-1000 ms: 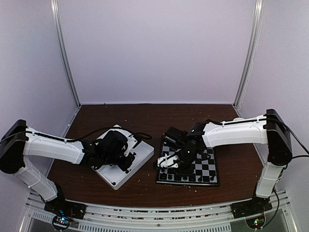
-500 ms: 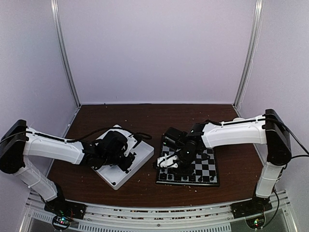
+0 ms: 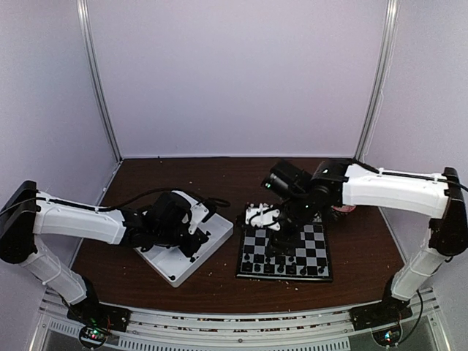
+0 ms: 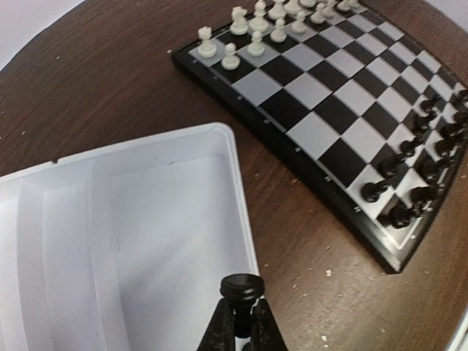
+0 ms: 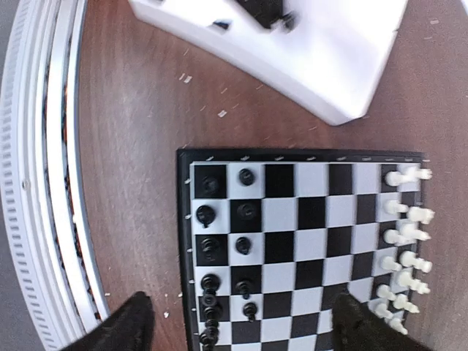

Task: Set up the chess pieces on the board
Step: Place the bishop on f8, then pass from the left arm to the right

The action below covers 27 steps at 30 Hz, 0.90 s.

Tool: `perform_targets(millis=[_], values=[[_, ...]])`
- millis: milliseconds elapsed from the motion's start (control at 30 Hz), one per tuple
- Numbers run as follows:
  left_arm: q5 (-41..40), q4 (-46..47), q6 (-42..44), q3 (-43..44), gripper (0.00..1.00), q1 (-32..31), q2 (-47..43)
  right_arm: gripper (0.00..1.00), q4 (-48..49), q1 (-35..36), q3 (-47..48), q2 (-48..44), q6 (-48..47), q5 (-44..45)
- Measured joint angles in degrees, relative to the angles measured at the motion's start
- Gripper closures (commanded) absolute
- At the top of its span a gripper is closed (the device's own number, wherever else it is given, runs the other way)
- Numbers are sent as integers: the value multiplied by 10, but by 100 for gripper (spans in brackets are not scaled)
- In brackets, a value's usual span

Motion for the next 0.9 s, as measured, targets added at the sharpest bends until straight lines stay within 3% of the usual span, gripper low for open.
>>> perform_targets(millis=[200,300,400,500,733,900], values=[[204,-2,0,39,100,51,-6,0,68,-145,11,-102,38,-98],[296,-2,-6,68,100,68,3,15,82,-185,13,-94,29,-143],[396,-14,-14,110,100,77,33,31,80,-167,14,-78,-6,-190],[478,-32,-19,151,100,79,72,40,63,-132,35,-68,-60,-200],[617,-75,-32,196,100,79,114,40,54,-51,64,-54,-153,-175],[673,-73,-49,207,100,79,125,42,56,-18,64,-38,-199,-126]])
